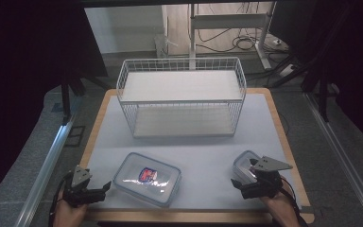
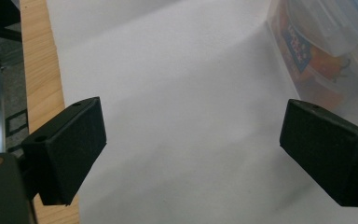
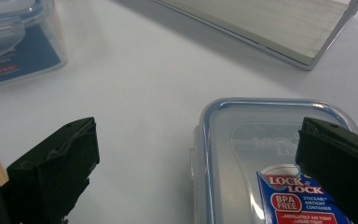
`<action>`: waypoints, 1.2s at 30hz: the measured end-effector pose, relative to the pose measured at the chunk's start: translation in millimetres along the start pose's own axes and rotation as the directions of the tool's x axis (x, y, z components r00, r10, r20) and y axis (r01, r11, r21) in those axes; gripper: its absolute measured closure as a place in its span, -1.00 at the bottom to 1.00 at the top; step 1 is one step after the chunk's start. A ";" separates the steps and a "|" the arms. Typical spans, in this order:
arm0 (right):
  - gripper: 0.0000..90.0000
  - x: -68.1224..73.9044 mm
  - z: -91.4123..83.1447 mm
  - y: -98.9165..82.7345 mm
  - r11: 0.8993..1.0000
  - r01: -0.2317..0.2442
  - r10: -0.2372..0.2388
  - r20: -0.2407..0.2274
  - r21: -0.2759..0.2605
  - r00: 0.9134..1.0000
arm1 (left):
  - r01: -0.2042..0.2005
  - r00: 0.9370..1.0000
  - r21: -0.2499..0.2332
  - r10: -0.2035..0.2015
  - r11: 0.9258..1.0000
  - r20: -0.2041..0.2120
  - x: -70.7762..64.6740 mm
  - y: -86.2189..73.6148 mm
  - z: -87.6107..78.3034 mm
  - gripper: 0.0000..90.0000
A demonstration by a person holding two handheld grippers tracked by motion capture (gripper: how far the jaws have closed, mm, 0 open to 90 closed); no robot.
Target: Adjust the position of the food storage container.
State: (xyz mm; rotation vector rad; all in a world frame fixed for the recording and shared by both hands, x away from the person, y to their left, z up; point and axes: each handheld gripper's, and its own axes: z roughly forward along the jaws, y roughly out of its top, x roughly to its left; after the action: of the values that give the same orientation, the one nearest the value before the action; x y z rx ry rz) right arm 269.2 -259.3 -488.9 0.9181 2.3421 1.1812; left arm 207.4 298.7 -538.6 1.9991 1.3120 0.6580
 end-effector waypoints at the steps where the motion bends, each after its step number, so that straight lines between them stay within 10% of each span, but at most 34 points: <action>1: -1.00 -0.3 0.0 -0.1 1.000 0.004 -0.004 0.003 0.006 1.000 | 0.008 1.000 -0.018 -0.008 1.000 0.013 1.4 -0.8 -0.4 -0.84; 16: -1.00 -5.7 -1.6 -0.3 0.997 -0.076 0.076 -0.003 -0.016 0.997 | 0.089 0.994 -0.079 -0.084 0.993 0.066 5.6 -1.8 -1.8 -0.84; 26: 0.82 15.4 1.8 9.6 0.995 -0.015 0.025 -0.100 0.099 0.995 | 0.082 0.995 -0.072 -0.077 0.994 0.070 3.3 -0.7 0.0 -0.83; 36: 1.00 7.3 5.8 4.5 0.983 -0.022 0.026 -0.022 0.180 0.999 | 0.126 0.988 -0.054 -0.121 0.991 0.099 3.8 0.1 -0.2 -0.79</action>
State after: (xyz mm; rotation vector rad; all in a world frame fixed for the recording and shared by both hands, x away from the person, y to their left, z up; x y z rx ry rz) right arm 269.0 -249.0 -488.9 0.9988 2.4962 1.0073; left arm 208.7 302.3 -538.2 1.8612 1.3314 0.5313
